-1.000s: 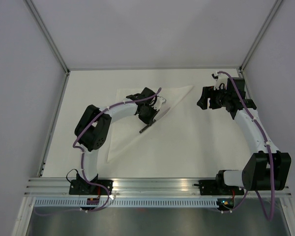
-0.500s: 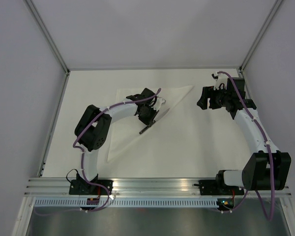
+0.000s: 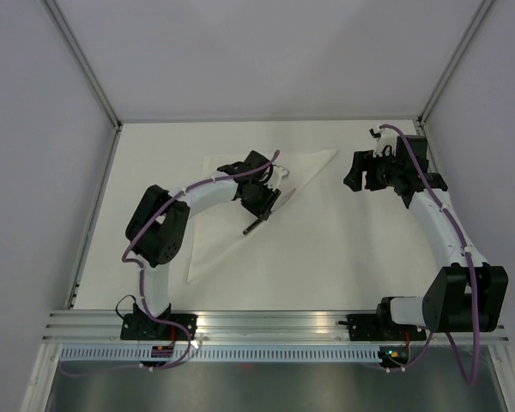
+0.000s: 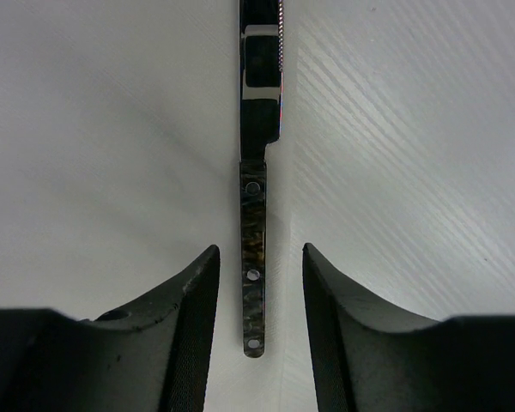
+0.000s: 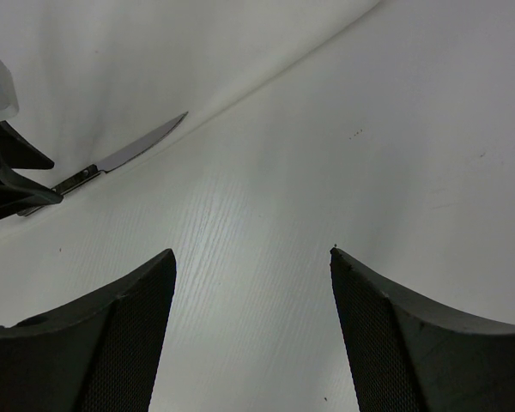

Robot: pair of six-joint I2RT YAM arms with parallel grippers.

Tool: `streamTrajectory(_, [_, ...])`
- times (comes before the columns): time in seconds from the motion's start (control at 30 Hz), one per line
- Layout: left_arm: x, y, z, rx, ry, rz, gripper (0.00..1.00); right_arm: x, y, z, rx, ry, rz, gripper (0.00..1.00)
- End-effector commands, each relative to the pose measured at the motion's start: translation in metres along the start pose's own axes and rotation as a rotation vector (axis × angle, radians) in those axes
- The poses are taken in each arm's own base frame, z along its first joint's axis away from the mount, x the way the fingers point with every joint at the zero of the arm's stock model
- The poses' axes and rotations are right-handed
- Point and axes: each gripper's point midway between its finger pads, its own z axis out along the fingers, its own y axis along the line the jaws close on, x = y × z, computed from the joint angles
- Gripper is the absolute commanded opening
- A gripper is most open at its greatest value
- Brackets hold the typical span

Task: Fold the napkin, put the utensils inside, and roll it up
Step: Place the utensil onto the napkin, then fold the napkin

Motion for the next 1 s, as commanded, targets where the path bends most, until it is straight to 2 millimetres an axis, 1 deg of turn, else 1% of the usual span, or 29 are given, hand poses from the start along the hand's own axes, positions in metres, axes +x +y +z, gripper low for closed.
streamTrajectory(0.0, [-0.043,-0.008,-0.037,-0.004,-0.145,-0.007,0.5,-0.015,0.004,-0.004,-0.012,-0.035,-0.023,0.78])
streamTrajectory(0.1, [-0.066,-0.006,-0.061,-0.028,-0.224,-0.015,0.5,-0.017,0.007,-0.005,-0.03,-0.04,-0.03,0.79])
streamTrajectory(0.13, [-0.071,-0.004,-0.068,-0.045,-0.244,-0.022,0.5,-0.018,0.019,-0.003,-0.057,-0.038,-0.053,0.79])
streamTrajectory(0.17, [-0.084,0.003,-0.089,-0.067,-0.299,-0.045,0.5,-0.02,0.027,-0.002,-0.068,-0.043,-0.084,0.79])
streamTrajectory(0.2, [-0.094,0.005,-0.11,-0.082,-0.353,-0.093,0.51,-0.019,0.041,0.0,-0.09,-0.04,-0.117,0.79])
streamTrajectory(0.23, [-0.102,0.01,-0.125,-0.104,-0.394,-0.12,0.51,-0.019,0.045,0.002,-0.079,-0.043,-0.148,0.79])
streamTrajectory(0.27, [-0.104,0.02,-0.139,-0.124,-0.424,-0.16,0.51,-0.019,0.053,0.004,-0.09,-0.042,-0.17,0.78])
streamTrajectory(0.3, [-0.114,0.022,-0.173,-0.148,-0.508,-0.227,0.51,-0.017,0.074,0.007,-0.129,-0.043,-0.209,0.78])
streamTrajectory(0.33, [-0.114,0.032,-0.19,-0.199,-0.543,-0.276,0.51,-0.016,0.084,0.01,-0.146,-0.042,-0.233,0.78])
streamTrajectory(0.37, [-0.115,0.043,-0.214,-0.212,-0.592,-0.328,0.48,-0.015,0.091,0.013,-0.143,-0.04,-0.256,0.77])
streamTrajectory(0.4, [-0.117,0.041,-0.251,-0.209,-0.677,-0.388,0.48,-0.013,0.117,0.016,-0.19,-0.044,-0.305,0.76])
streamTrajectory(0.43, [-0.117,0.043,-0.274,-0.219,-0.726,-0.416,0.48,-0.008,0.13,0.022,-0.213,-0.034,-0.332,0.76])
streamTrajectory(0.47, [-0.112,0.052,-0.295,-0.261,-0.768,-0.455,0.49,-0.006,0.139,0.026,-0.213,-0.034,-0.365,0.76])
streamTrajectory(0.5, [-0.11,0.053,-0.313,-0.27,-0.806,-0.495,0.49,0.0,0.17,0.028,-0.271,-0.043,-0.421,0.75])
streamTrajectory(0.53, [-0.103,0.051,-0.348,-0.31,-0.868,-0.515,0.5,0.007,0.184,0.034,-0.289,-0.037,-0.453,0.75])
streamTrajectory(0.57, [-0.098,0.052,-0.362,-0.328,-0.891,-0.526,0.51,0.013,0.197,0.038,-0.306,-0.039,-0.486,0.75])
streamTrajectory(0.6, [-0.096,0.049,-0.383,-0.333,-0.929,-0.544,0.52,0.02,0.227,0.038,-0.339,-0.061,-0.552,0.74])
streamTrajectory(0.63, [-0.086,0.046,-0.4,-0.353,-0.951,-0.553,0.53,0.032,0.242,0.046,-0.359,-0.046,-0.589,0.74])
streamTrajectory(0.67, [-0.081,0.044,-0.411,-0.362,-0.97,-0.557,0.53,0.042,0.276,0.042,-0.421,-0.064,-0.644,0.72])
streamTrajectory(0.7, [-0.077,0.043,-0.418,-0.371,-0.984,-0.57,0.54,0.047,0.287,0.045,-0.42,-0.07,-0.68,0.72])
streamTrajectory(0.73, [-0.073,0.042,-0.427,-0.384,-1.001,-0.573,0.55,0.061,0.301,0.051,-0.44,-0.051,-0.712,0.71])
streamTrajectory(0.77, [-0.065,0.037,-0.44,-0.385,-1.025,-0.571,0.55,0.076,0.328,0.046,-0.492,-0.053,-0.759,0.68])
streamTrajectory(0.8, [-0.061,0.036,-0.443,-0.39,-1.034,-0.578,0.55,0.079,0.34,0.047,-0.499,-0.073,-0.79,0.67])
streamTrajectory(0.83, [-0.057,0.036,-0.447,-0.401,-1.037,-0.584,0.55,0.094,0.351,0.053,-0.515,-0.054,-0.82,0.66])
streamTrajectory(0.87, [-0.052,0.034,-0.453,-0.404,-1.048,-0.582,0.55,0.108,0.374,0.045,-0.562,-0.06,-0.86,0.65])
streamTrajectory(0.9, [-0.049,0.034,-0.452,-0.407,-1.047,-0.589,0.55,0.116,0.383,0.045,-0.578,-0.059,-0.881,0.64])
streamTrajectory(0.93, [-0.047,0.033,-0.455,-0.409,-1.053,-0.59,0.55,0.128,0.389,0.05,-0.583,-0.047,-0.917,0.64])
streamTrajectory(0.97, [-0.043,0.032,-0.456,-0.409,-1.053,-0.588,0.55,0.141,0.406,0.043,-0.617,-0.054,-0.951,0.63])
